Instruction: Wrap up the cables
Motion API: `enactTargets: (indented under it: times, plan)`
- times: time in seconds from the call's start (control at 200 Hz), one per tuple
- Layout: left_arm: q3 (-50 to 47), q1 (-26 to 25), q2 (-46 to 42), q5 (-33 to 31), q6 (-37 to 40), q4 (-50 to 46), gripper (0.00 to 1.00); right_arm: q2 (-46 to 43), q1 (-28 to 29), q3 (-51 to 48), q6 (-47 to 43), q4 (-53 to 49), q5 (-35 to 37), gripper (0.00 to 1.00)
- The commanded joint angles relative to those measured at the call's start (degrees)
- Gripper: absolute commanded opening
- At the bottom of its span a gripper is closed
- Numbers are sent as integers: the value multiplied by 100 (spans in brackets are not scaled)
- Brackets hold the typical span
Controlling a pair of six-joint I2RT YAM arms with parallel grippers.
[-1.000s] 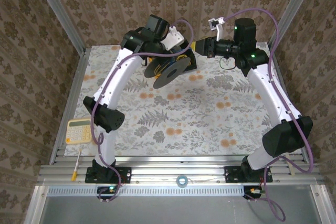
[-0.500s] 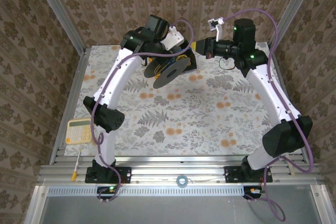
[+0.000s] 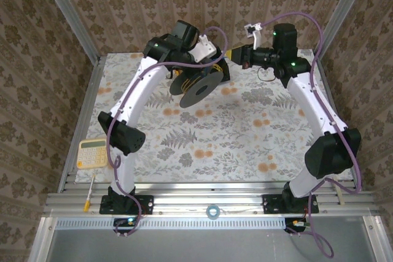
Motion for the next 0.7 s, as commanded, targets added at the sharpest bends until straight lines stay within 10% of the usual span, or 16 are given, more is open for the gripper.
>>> enactTargets:
  times: [0.0,0.695]
  plan:
    - [-93,-49,-588,313,132,362,0,111,-281,21,-49,200,-248,0]
    - [-644,-35,-1288,1075,183,873,0,465,-550,-830,-224,492,-919,0]
